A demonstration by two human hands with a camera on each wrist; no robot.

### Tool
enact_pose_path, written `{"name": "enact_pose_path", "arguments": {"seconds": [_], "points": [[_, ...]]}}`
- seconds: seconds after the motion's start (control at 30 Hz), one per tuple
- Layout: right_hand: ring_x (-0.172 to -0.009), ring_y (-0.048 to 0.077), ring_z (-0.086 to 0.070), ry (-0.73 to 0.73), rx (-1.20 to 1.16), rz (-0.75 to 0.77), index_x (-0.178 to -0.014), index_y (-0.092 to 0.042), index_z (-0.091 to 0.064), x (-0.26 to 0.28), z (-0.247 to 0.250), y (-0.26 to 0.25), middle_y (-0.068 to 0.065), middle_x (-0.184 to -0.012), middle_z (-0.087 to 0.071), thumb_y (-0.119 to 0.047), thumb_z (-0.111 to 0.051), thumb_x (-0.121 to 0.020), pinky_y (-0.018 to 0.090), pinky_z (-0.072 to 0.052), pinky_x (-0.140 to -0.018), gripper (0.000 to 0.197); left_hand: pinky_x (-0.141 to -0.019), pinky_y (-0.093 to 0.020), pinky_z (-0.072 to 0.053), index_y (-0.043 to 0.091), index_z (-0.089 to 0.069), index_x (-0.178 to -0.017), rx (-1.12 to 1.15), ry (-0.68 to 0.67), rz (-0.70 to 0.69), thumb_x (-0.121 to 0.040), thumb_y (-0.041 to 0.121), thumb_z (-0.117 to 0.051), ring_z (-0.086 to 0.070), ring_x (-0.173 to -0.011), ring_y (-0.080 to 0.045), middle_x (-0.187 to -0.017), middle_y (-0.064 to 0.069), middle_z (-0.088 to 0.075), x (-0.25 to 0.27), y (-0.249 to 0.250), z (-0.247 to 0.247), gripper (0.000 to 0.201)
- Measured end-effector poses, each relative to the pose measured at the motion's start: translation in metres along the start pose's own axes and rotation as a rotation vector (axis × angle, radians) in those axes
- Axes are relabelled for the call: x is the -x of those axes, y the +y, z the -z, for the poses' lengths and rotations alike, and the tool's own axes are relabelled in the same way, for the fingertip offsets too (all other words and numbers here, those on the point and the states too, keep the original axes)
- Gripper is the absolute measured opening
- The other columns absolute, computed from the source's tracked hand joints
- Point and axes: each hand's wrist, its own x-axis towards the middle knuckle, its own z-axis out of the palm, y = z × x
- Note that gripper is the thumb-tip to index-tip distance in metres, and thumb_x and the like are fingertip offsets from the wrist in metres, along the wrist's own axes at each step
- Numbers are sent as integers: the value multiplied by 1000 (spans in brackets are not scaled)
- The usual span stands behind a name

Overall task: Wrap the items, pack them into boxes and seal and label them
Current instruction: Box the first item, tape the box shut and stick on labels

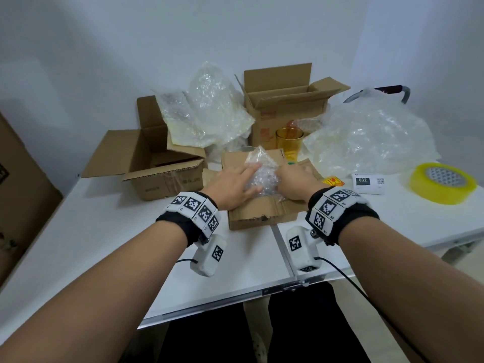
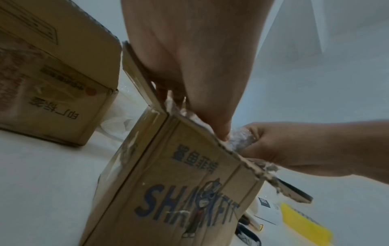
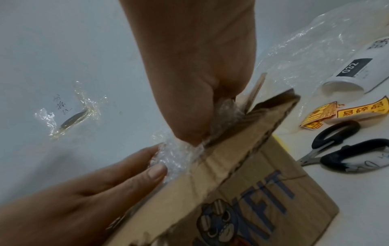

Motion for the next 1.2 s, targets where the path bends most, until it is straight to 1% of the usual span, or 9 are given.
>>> {"name": "enact_pose_path", "arguments": {"seconds": [0.13,0.3,0.4,0.5,0.6,0.8,0.93,1.03,1.2], "points": [[-111,28,-53,-76,-164,-19,-118,-21,-53,2,3,4,5,-111,-60,-25,-50,-88,47,-36,-103,31,-111,-46,-34,22,-11,-156,-36,-44,42,-102,51,-32,-44,-134,-29,-155,-8,-35,1,11,4,65],[-96,21,-53,-45,-436,8,-113,-21,-49,4,13,12,-1,-99,-55,-35,-61,-89,34,-42,-83,30,-97,-44,-40,15,-40,-137,-61,-35,107,-103,48,-30,-56,-116,-34,-129,-16,-58,-7,11,-2,48],[-116,24,-46,139,-290,16,-114,-26,-61,2,9,20,2,-120,-50,-44,-60,-90,44,-38,-102,30,-97,-45,-43,13,-44,-133,-14,-54,126,-103,49,-29,-59,-112,-35,-123,-20,-62,-10,10,-8,49],[-113,26,-48,296,-244,-36,-115,-22,-69,-1,0,23,6,-116,-49,-35,-63,-91,44,-41,-101,27,-101,-45,-41,16,-43,-137,-17,-82,169,-102,55,-25,-57,-116,-35,-127,-19,-61,-11,10,-9,55],[-108,30,-58,278,-258,-59,-119,-19,-67,-3,-6,22,9,-116,-58,-22,-62,-92,43,-48,-94,28,-105,-44,-38,21,-32,-148,45,-83,182,-100,59,-25,-55,-120,-34,-131,-17,-60,-8,9,-6,61],[-92,24,-56,333,-272,-7,-104,-21,-53,4,-11,21,1,-93,-59,-5,-59,-86,42,-49,-82,25,-91,-42,-43,32,-37,-132,276,68,147,-102,36,-44,-57,-73,-19,-71,6,-56,2,3,-11,31],[-95,26,-61,254,-210,29,-104,-17,-66,9,-18,16,6,-96,-67,-21,-48,-97,35,-49,-77,21,-98,-40,-41,35,-55,-123,244,69,196,-99,36,-50,-59,-97,-23,-90,7,-57,-1,4,-12,24],[-88,28,-60,145,-147,2,-84,-15,-63,15,-21,15,9,-88,-63,-40,-36,-102,32,-41,-70,41,-100,-39,-39,36,-61,-118,173,56,217,-97,41,-51,-57,-109,-25,-99,4,-61,-5,4,-15,24],[-113,30,-52,90,98,-26,-107,-7,-68,19,-32,9,16,-112,-66,-43,-15,-104,38,-35,-93,64,-111,-50,-26,34,-60,-129,61,5,200,-97,65,-27,-33,-133,-23,-141,-2,-40,-7,15,-10,56]]}}
